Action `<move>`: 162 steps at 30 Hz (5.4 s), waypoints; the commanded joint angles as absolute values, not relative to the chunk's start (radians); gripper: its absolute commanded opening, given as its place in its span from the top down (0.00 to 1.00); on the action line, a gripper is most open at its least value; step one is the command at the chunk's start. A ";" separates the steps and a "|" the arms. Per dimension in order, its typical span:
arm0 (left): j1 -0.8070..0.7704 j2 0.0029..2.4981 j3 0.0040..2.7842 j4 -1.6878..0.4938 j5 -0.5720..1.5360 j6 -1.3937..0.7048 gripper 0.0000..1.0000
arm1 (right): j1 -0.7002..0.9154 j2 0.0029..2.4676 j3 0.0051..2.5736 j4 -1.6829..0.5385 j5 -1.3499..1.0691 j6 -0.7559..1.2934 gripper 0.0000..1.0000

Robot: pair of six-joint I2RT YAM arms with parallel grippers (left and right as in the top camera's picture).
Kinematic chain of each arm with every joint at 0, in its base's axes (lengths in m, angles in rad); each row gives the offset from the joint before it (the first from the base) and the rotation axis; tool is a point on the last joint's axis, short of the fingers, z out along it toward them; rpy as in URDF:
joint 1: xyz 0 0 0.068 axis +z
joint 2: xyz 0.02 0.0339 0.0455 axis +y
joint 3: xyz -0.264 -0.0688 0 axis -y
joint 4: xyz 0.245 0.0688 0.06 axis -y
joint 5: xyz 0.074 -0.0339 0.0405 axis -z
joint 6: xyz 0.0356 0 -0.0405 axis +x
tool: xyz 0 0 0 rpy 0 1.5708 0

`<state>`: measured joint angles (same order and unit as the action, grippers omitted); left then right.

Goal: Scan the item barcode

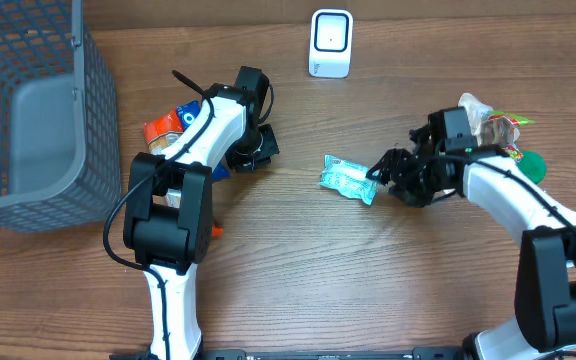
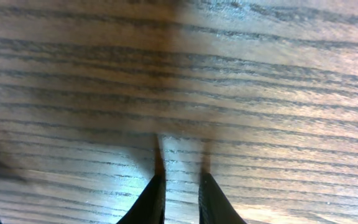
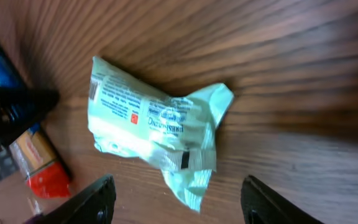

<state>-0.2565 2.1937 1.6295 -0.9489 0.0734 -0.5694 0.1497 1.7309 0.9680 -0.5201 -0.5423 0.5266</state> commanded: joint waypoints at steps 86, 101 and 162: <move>-0.237 2.187 1.893 -1.061 0.070 -0.501 0.00 | 0.701 1.530 1.001 -0.102 0.820 -0.729 0.96; -0.237 2.187 1.893 -1.061 0.070 -0.501 0.00 | 0.589 1.456 1.008 -0.232 0.702 0.064 0.96; -0.237 2.187 1.893 -1.061 0.070 -0.501 0.00 | 0.090 1.813 1.086 -0.276 -0.271 0.340 0.96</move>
